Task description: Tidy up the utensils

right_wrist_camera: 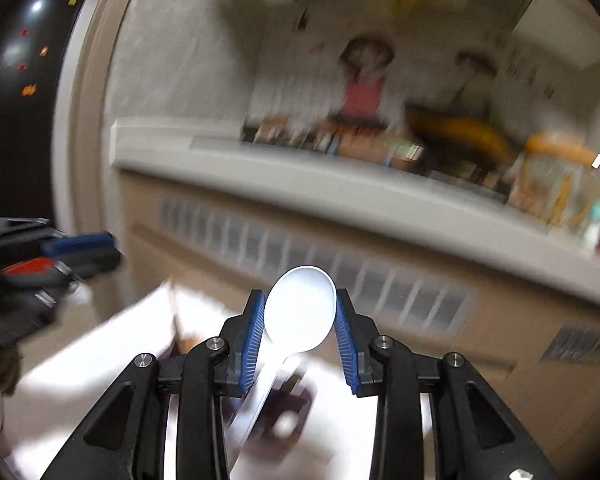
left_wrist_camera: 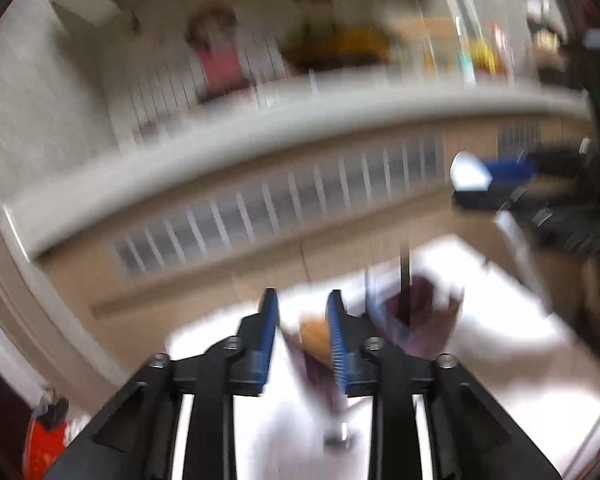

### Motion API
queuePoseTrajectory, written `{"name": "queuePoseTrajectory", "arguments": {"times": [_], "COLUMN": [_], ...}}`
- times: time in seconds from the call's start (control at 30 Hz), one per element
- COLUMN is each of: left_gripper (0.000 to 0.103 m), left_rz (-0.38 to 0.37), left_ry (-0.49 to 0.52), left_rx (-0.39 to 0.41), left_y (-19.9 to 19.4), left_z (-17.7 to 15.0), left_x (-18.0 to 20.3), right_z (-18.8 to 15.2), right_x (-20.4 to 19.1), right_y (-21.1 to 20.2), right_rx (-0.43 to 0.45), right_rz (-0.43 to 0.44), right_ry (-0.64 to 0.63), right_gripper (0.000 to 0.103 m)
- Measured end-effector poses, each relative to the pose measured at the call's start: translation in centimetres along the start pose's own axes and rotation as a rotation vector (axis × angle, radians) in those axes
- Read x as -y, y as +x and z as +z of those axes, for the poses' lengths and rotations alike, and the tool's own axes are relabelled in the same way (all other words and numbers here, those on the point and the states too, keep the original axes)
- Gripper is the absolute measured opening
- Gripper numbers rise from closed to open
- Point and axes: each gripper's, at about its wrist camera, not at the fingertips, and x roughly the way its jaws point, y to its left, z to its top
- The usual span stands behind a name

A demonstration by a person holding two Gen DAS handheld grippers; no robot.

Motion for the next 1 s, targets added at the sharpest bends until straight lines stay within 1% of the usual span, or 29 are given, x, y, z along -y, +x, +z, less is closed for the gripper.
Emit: {"name": "queuePoseTrajectory", "arguments": {"times": [0.07, 0.1, 0.17, 0.23, 0.3, 0.33, 0.37, 0.4, 0.5, 0.53, 0.6, 0.67, 0.73, 0.8, 0.87, 0.93, 1.0], "left_gripper": [0.034, 0.034, 0.034, 0.034, 0.035, 0.036, 0.038, 0.043, 0.051, 0.052, 0.054, 0.055, 0.055, 0.057, 0.059, 0.061, 0.062], "left_rz": [-0.044, -0.074, -0.113, -0.123, -0.105, -0.107, -0.109, -0.105, -0.107, -0.103, -0.108, -0.166, -0.191, -0.172, -0.152, -0.144, -0.148], "left_ry": [-0.092, -0.172, -0.306, -0.395, -0.472, -0.524, -0.565, -0.588, -0.656, -0.672, -0.658, -0.628, -0.578, -0.547, -0.539, -0.546, -0.558], "left_rx": [-0.145, -0.23, -0.348, -0.43, -0.478, -0.493, -0.477, -0.47, -0.468, -0.473, -0.469, -0.471, -0.474, -0.467, -0.458, -0.457, -0.465], "left_y": [2.9, 4.5, 6.6, 8.2, 9.3, 9.8, 9.9, 10.0, 10.5, 10.7, 10.7, 11.0, 10.9, 10.4, 9.6, 8.7, 8.5], "left_z": [-3.7, -5.6, -8.6, -11.0, -12.5, -13.1, -13.2, -13.1, -12.8, -12.8, -12.5, -12.0, -11.8, -11.8, -11.9, -12.5, -13.1], "left_x": [-0.5, -0.9, -1.4, -1.6, -2.1, -2.5, -2.9, -3.2, -3.6, -3.4, -2.6, -0.8, 0.4, 0.9, 0.9, 0.6, -0.3], "right_z": [-2.7, -4.0, -7.1, -10.1, -12.4, -13.2, -14.2, -15.0, -16.7, -17.0, -17.7, -18.0, -18.5, -18.4, -18.2, -17.5, -16.8], "right_x": [-1.3, -1.9, -3.1, -4.0, -4.8, -5.0, -5.2, -5.3, -5.4, -5.4, -5.2, -4.8, -4.5, -4.0, -3.8, -3.5, -4.0], "right_y": [0.8, 1.1, 1.8, 2.7, 3.6, 3.8, 3.9, 4.1, 4.4, 4.4, 4.2, 4.2, 4.7, 5.4, 5.8, 6.1, 7.1], "right_rx": [-0.081, -0.114, -0.184, -0.25, -0.303, -0.318, -0.337, -0.353, -0.391, -0.396, -0.408, -0.417, -0.451, -0.473, -0.471, -0.445, -0.446], "right_rz": [0.043, 0.055, 0.083, 0.092, 0.093, 0.092, 0.095, 0.101, 0.117, 0.118, 0.118, 0.114, 0.116, 0.116, 0.111, 0.142, 0.214], "right_ry": [-0.022, -0.034, -0.054, -0.065, -0.08, -0.085, -0.091, -0.092, -0.074, -0.068, -0.055, -0.054, -0.069, -0.076, -0.073, -0.043, -0.024], "right_gripper": [0.032, 0.032, 0.032, 0.032, 0.032, 0.032, 0.032, 0.032, 0.032, 0.032, 0.032, 0.033, 0.034, 0.038, 0.053, 0.055, 0.055]}}
